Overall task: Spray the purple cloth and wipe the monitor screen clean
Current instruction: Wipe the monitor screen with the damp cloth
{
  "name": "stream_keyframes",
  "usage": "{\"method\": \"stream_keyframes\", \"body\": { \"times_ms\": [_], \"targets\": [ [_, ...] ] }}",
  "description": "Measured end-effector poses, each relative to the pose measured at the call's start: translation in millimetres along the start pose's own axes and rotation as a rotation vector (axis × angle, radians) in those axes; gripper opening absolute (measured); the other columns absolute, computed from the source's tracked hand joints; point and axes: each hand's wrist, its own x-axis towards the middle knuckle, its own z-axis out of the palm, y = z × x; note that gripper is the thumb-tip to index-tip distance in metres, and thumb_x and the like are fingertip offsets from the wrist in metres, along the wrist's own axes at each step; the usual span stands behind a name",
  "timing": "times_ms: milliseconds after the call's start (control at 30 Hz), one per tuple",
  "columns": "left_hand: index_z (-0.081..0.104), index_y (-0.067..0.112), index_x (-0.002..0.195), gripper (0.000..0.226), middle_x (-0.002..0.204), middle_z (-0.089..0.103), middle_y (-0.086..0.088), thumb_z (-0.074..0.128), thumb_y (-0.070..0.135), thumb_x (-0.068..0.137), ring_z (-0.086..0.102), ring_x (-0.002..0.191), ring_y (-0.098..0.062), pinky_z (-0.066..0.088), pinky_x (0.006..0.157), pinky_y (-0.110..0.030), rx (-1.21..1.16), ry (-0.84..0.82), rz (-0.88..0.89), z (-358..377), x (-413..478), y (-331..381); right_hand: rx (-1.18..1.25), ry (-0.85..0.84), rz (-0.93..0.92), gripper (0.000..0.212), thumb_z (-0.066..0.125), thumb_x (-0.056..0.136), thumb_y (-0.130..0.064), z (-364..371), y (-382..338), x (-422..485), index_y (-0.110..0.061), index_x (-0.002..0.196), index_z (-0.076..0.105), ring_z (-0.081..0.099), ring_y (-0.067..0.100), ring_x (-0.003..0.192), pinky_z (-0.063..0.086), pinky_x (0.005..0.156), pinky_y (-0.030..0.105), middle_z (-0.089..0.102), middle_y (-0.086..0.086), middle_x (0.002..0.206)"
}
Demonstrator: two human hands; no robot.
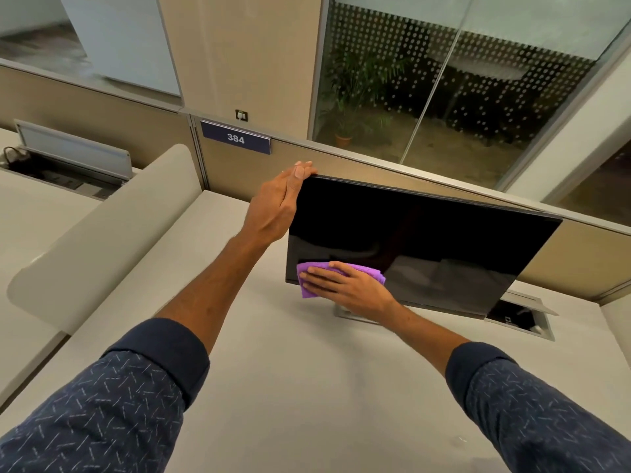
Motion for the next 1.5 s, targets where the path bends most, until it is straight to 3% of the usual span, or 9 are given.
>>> {"method": "stream_keyframes", "body": {
  "times_ms": [167,267,400,567,733,833,1033,1200,1500],
  "targets": [
    [0.060,0.030,0.152,0.063,0.155,0.061,0.004,0.024,0.063,0.112,0.054,0.143,-0.013,0.045,0.111,-0.013,-0.004,0.016,-0.004,1,1,4,-0.040,0.054,0.006,0.099,0.061,0.095,0.005,-24,41,-17,-0.017,0.171,0.002,0.003,0.026,0.166,0.016,0.134,0.047,-0.002,0.005,0.180],
    [0.062,0.034,0.148,0.056,0.150,0.065,0.005,0.025,0.059,0.115,0.059,0.140,-0.016,0.055,0.115,-0.040,0.000,0.064,0.005,4,1,6,-0.031,0.211,0.238,0.079,0.041,0.104,0.006,-54,79,-22,-0.018,0.171,0.007,0.008,0.024,0.166,0.021,0.132,0.048,0.006,0.004,0.180],
    [0.061,0.033,0.150,0.057,0.152,0.064,0.006,0.026,0.060,0.114,0.060,0.139,-0.016,0.054,0.116,-0.041,-0.008,0.070,-0.018,7,-3,7,0.021,0.316,0.523,0.079,0.043,0.104,0.002,-79,100,-21,-0.022,0.171,0.010,0.009,0.023,0.166,0.020,0.132,0.051,0.009,0.003,0.179],
    [0.059,0.031,0.153,0.062,0.160,0.057,0.006,0.024,0.063,0.113,0.051,0.151,-0.019,0.049,0.122,-0.043,0.005,0.051,-0.006,5,2,2,0.067,0.143,0.306,0.088,0.047,0.099,-0.004,-45,64,-34,-0.021,0.171,0.000,-0.001,0.023,0.166,0.011,0.135,0.047,-0.004,0.003,0.180],
    [0.057,0.028,0.155,0.057,0.162,0.056,0.006,0.028,0.056,0.114,0.050,0.152,-0.019,0.041,0.120,-0.024,-0.001,0.062,-0.009,6,2,-1,0.040,0.014,0.101,0.099,0.061,0.097,-0.006,4,7,-43,-0.017,0.171,-0.005,-0.002,0.024,0.166,0.008,0.133,0.045,-0.007,0.004,0.180],
    [0.054,0.029,0.157,0.056,0.164,0.053,0.005,0.029,0.055,0.115,0.049,0.153,-0.020,0.042,0.124,-0.032,0.005,0.040,-0.011,4,0,-3,0.004,-0.065,0.038,0.107,0.073,0.094,-0.009,15,-7,-46,-0.016,0.171,-0.001,-0.001,0.025,0.166,0.008,0.132,0.045,-0.007,0.005,0.179],
    [0.056,0.028,0.156,0.062,0.165,0.052,0.006,0.026,0.061,0.113,0.045,0.156,-0.018,0.044,0.126,-0.045,-0.005,0.055,0.005,7,1,1,0.050,0.101,0.192,0.093,0.052,0.095,0.002,-31,57,-48,-0.017,0.171,0.002,0.004,0.022,0.166,0.016,0.134,0.045,-0.002,0.002,0.180],
    [0.056,0.027,0.156,0.061,0.167,0.049,0.007,0.027,0.060,0.113,0.044,0.157,-0.018,0.040,0.126,-0.033,0.007,0.071,-0.003,9,-1,5,0.038,0.245,0.529,0.080,0.037,0.103,0.003,-74,105,-46,-0.020,0.171,0.004,0.005,0.022,0.166,0.015,0.134,0.049,0.003,0.003,0.180],
    [0.055,0.026,0.157,0.061,0.166,0.051,0.007,0.027,0.057,0.114,0.043,0.157,-0.015,0.038,0.127,-0.030,0.015,0.082,0.022,9,-2,2,0.034,0.060,0.100,0.092,0.055,0.096,0.002,17,25,-91,-0.018,0.171,0.005,0.007,0.022,0.166,0.017,0.133,0.044,0.000,0.001,0.180]
  ]
}}
